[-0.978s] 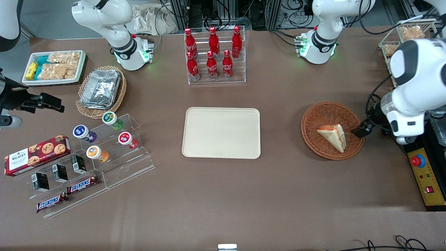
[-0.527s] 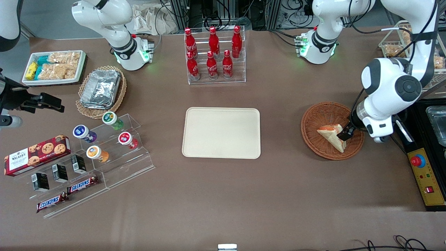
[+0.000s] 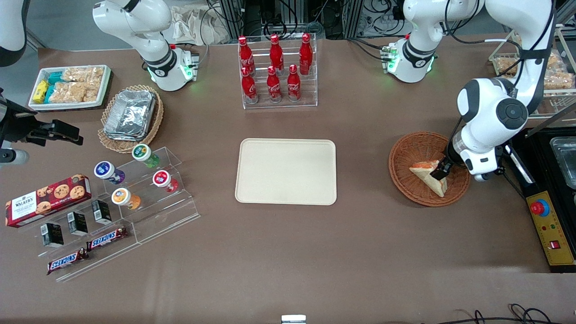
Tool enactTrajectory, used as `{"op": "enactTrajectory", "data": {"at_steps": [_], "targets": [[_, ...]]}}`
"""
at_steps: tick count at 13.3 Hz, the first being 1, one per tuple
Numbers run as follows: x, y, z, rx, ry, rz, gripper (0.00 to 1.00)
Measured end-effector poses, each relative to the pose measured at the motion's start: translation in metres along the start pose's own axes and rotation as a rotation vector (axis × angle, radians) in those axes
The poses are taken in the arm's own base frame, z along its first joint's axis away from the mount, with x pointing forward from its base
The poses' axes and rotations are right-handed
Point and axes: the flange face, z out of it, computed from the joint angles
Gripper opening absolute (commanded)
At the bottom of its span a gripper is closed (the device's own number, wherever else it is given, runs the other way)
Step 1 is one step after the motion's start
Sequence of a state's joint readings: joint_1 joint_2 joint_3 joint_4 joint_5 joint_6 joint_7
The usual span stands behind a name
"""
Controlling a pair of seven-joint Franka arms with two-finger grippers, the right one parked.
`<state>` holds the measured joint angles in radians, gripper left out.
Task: Place sandwich from basket to tray
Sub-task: 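Close the left gripper on the sandwich's edge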
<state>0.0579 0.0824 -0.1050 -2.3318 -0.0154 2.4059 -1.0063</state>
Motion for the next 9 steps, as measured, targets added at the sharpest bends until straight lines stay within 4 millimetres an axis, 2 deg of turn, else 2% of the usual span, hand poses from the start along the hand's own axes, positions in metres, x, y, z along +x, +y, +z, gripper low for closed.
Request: {"op": "enactTrajectory", "data": {"at_steps": [8,9], "targets": [[-0.004,-0.008,0.041,-0.032,0.015,-0.002,1.00],[-0.004,-0.009,0.046,-0.032,0.014,-0.002,0.94]]}}
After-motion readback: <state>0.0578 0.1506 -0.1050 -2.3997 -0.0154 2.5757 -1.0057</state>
